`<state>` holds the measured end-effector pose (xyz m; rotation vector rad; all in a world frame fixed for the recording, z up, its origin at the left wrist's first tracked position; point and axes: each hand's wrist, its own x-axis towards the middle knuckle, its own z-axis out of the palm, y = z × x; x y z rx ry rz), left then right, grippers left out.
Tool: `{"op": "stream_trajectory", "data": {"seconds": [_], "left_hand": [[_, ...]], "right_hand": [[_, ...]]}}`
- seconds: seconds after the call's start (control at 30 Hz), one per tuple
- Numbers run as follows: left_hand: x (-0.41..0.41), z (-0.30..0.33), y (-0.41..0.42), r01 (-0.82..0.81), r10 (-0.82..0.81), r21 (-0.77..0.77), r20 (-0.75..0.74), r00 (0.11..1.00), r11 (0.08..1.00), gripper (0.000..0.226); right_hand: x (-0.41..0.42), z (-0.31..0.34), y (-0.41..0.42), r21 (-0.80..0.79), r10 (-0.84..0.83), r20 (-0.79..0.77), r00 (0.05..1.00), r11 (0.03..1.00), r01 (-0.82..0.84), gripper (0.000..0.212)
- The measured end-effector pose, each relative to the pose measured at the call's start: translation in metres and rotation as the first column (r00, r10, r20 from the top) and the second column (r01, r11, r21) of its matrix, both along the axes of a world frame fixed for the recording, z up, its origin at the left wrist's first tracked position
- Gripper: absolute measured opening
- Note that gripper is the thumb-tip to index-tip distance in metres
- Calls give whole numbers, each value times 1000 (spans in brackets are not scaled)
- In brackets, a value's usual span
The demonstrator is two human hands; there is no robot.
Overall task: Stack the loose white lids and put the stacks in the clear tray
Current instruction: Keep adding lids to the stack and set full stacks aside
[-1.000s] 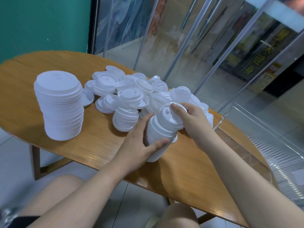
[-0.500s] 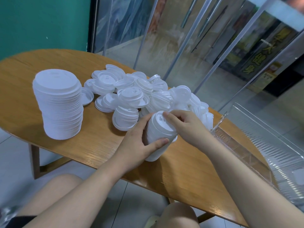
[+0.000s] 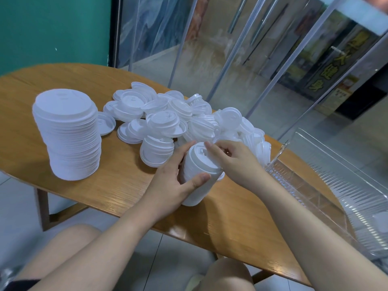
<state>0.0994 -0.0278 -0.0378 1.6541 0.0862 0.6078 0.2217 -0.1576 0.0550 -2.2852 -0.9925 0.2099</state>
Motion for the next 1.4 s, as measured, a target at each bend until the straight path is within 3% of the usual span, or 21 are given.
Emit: {"op": "stream_trajectory", "data": {"seconds": [0.07, 0.13, 0.23, 0.4, 0.77, 0.93, 1.03, 1.23, 1.4], "left_hand": [[0, 0, 0, 9, -9, -2, 2, 1000, 1000, 80], [0, -1, 1, 14, -14, 7, -4, 1000, 1000, 80], [-2, 0, 2, 11, -11, 12, -13, 1000, 1000, 80], [-5, 2, 3, 16, -15, 13, -23, 1000, 1000, 83], [-7, 3, 4, -18, 19, 50, -27, 999, 999, 73], [-8, 3, 3, -23, 24, 28, -30, 999, 999, 73], [-7, 2, 2, -29, 31, 33, -42, 999, 999, 74], [-7, 3, 2, -29, 31, 44, -48, 998, 999, 72], [-7, 4, 2, -27, 29, 35, -35, 999, 999, 73]], "right_hand": [[11, -2, -5, 95, -57, -97, 994, 993, 66, 64], [27, -8, -14, 149, -127, -107, 986, 979, 142, 50], [54, -37, -34, -8, -118, 24, 993, 993, 119, 35], [81, -86, -52, -177, 10, 74, 997, 984, 3, 80], [73, -91, -41, -81, -131, 56, 990, 988, 135, 81], [60, -60, -48, 169, -246, 55, 968, 958, 233, 59], [50, -29, -50, 293, -236, 49, 970, 932, 212, 56], [16, 29, -51, 351, -110, 117, 987, 934, 63, 56], [-6, 38, -41, 260, 31, 125, 992, 964, -63, 61]]}}
